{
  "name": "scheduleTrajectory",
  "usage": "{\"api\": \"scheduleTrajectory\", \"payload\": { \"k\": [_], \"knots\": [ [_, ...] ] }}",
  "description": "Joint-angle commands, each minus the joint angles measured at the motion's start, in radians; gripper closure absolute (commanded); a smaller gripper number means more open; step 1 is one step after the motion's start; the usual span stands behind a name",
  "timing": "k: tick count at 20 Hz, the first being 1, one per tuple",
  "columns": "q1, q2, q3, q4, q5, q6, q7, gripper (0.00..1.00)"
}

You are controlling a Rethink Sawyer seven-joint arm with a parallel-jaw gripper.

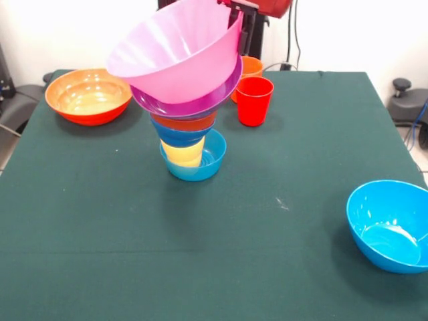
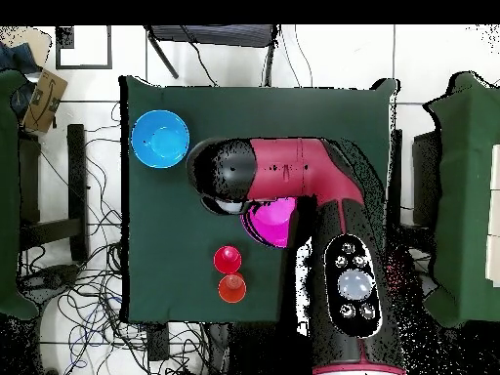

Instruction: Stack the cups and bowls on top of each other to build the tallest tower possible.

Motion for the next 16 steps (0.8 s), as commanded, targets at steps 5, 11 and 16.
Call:
{"api": "scheduleTrajectory", "payload": {
  "k": [5,11,16],
  "knots": [
    [-0.015,-0.027,-0.006,0.143,-0.056,0.052,-0.092,1.00],
    [-0.007,-0.015,-0.009,0.131,-0.081,0.042,-0.084,1.00],
    [0.008,-0.006,-0.020,0.140,-0.100,0.006,-0.060,1.00]
  ]
}}
